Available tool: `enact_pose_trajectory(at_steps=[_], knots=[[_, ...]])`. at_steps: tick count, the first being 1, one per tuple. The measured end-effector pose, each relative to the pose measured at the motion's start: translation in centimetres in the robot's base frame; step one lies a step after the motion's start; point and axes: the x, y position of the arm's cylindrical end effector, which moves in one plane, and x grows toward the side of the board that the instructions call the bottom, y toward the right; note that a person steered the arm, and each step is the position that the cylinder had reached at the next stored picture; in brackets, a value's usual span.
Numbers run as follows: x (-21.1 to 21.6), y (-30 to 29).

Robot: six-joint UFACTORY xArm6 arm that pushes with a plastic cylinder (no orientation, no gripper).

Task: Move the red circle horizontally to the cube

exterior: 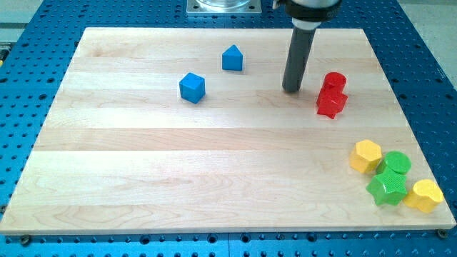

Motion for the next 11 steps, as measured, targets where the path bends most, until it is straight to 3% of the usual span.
enact_pose_trajectory(at_steps=[1, 2, 3, 7, 11], knots=[[-4.1, 2.8], [-3.9, 8.7], [-3.1, 10.8], [1.4, 6.2], [0.9, 5.7]])
